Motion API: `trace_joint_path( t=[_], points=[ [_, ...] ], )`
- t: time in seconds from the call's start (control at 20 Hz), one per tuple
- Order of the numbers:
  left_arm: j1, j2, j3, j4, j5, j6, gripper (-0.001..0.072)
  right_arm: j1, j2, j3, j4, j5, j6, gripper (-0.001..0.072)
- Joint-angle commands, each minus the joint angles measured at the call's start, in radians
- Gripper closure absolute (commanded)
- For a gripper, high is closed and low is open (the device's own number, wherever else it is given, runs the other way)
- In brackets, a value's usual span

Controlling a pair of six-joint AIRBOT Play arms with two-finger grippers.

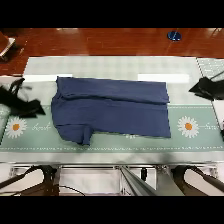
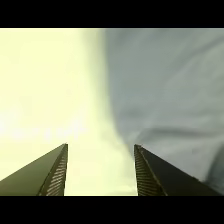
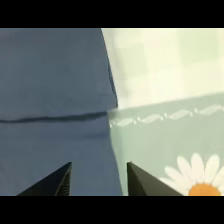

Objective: Fold the shirts.

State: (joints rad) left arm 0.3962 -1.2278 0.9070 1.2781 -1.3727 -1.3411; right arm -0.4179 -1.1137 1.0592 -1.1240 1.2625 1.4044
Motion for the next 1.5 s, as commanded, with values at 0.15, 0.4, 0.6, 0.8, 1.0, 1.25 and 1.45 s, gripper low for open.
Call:
trace_joint_path(
  t=[0.15, 0.4, 0.6, 0.8, 1.0, 1.25, 1.45],
  points=[
    [0.332, 0.283, -0.447, -0.346, 0.161, 0.098, 0.02, -0.021, 0.289, -0.416, 0.193, -0.103, -0.066, 0.0307],
    [0.276, 0.279, -0.539, -0.42, 0.165, 0.135, 0.02, -0.021, 0.288, -0.472, 0.226, -0.108, -0.098, 0.0307],
    [0.159, 0.279, -0.618, -0.489, 0.244, 0.161, 0.02, -0.021, 0.288, -0.472, 0.261, -0.106, -0.094, 0.0307],
    [0.006, 0.258, -0.685, -0.558, 0.38, 0.167, 0.0201, -0.022, 0.288, -0.471, 0.36, -0.123, -0.093, 0.0307],
    [-0.036, 0.219, -0.678, -0.572, 0.409, 0.169, 0.0693, -0.131, 0.288, -0.448, 0.255, -0.14, -0.071, 0.0307],
    [-0.035, 0.22, -0.666, -0.572, 0.397, 0.171, 0.0692, -0.237, 0.288, -0.526, -0.112, 0.033, 0.104, 0.0307],
    [-0.035, 0.22, -0.666, -0.572, 0.397, 0.171, 0.0692, -0.237, 0.287, -0.632, 0.05, 0.05, 0.047, 0.0307]
  ],
)
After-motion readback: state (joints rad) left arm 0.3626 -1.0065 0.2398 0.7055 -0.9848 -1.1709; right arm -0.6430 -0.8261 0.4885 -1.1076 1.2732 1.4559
